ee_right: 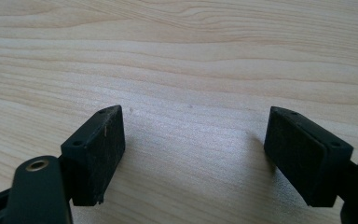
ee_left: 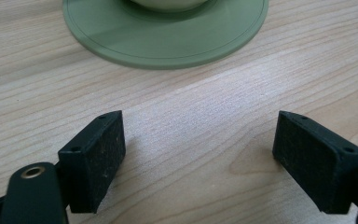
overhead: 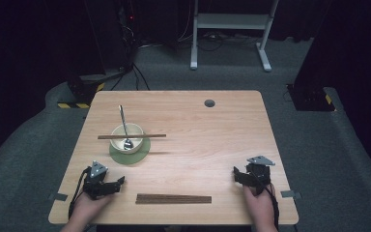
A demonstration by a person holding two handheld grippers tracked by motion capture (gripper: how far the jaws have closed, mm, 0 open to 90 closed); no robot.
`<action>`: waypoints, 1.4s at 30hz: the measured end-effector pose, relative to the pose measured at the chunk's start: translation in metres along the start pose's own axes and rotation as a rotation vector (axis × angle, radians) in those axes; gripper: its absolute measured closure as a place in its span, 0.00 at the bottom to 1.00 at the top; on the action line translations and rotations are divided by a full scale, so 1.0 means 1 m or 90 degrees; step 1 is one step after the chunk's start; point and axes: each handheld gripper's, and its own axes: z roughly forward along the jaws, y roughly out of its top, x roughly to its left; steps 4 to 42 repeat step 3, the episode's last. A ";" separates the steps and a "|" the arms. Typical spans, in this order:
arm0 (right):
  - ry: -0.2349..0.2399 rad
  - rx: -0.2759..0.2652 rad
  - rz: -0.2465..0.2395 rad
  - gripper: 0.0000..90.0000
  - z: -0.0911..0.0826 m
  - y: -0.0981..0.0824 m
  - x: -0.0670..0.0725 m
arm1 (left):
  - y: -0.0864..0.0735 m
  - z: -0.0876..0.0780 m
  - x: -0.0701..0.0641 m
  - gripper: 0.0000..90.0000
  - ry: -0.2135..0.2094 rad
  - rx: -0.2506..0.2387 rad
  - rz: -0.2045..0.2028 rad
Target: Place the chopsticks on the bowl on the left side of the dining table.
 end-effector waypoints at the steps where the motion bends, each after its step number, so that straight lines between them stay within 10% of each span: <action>1: 0.000 0.000 0.000 0.22 0.000 0.000 0.000 | 0.000 0.000 0.000 0.19 0.000 0.000 0.000; 42: -0.001 0.000 0.001 0.22 0.000 0.000 0.000 | 0.000 0.000 0.000 0.18 -0.002 0.001 0.001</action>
